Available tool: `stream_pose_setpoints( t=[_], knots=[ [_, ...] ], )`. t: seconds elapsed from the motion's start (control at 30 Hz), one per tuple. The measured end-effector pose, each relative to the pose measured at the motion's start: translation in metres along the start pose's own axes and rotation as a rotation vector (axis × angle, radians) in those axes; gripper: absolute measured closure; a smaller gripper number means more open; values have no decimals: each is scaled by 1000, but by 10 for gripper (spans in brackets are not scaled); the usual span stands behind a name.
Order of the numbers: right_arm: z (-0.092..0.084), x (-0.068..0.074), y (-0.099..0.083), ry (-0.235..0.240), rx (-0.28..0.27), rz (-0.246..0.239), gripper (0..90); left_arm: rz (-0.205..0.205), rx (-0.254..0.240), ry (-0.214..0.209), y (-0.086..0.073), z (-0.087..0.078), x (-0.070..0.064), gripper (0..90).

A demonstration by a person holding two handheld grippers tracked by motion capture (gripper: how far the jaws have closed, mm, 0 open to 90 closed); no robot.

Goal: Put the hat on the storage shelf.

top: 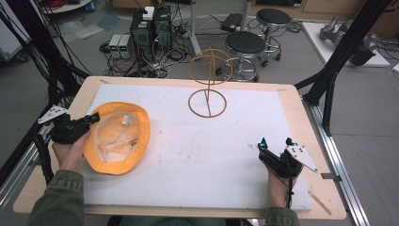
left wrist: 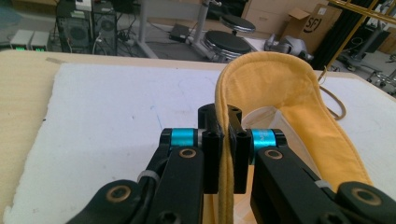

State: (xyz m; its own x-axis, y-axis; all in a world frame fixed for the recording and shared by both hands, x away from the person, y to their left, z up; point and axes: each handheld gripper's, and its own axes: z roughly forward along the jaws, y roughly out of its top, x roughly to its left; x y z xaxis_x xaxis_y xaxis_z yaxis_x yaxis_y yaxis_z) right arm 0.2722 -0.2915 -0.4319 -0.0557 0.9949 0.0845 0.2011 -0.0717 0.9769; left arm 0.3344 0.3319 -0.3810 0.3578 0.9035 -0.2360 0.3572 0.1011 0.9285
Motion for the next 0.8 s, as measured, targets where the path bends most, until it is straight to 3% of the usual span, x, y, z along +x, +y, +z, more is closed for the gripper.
stream_pose_setpoints(
  t=[0.07,0.17,0.27,0.37,0.5,0.73,0.8],
  knots=[
    [-1,0,0,3,2,11,88,16,-27,4,0,0,-4,871],
    [-2,0,1,3,-2,11,88,37,-80,-43,1,0,-10,872],
    [-3,-1,1,4,-5,19,88,84,-118,-46,4,0,-22,872],
    [-4,-2,1,2,-10,25,88,94,-163,-43,8,-1,-29,872],
    [-5,-2,1,5,-3,30,88,71,-230,-24,15,-4,-37,872],
    [-6,-1,1,-10,-16,11,89,168,-354,6,37,-12,-62,871],
    [-7,-1,1,-9,-22,14,91,171,-383,8,45,-11,-66,871]
  ],
)
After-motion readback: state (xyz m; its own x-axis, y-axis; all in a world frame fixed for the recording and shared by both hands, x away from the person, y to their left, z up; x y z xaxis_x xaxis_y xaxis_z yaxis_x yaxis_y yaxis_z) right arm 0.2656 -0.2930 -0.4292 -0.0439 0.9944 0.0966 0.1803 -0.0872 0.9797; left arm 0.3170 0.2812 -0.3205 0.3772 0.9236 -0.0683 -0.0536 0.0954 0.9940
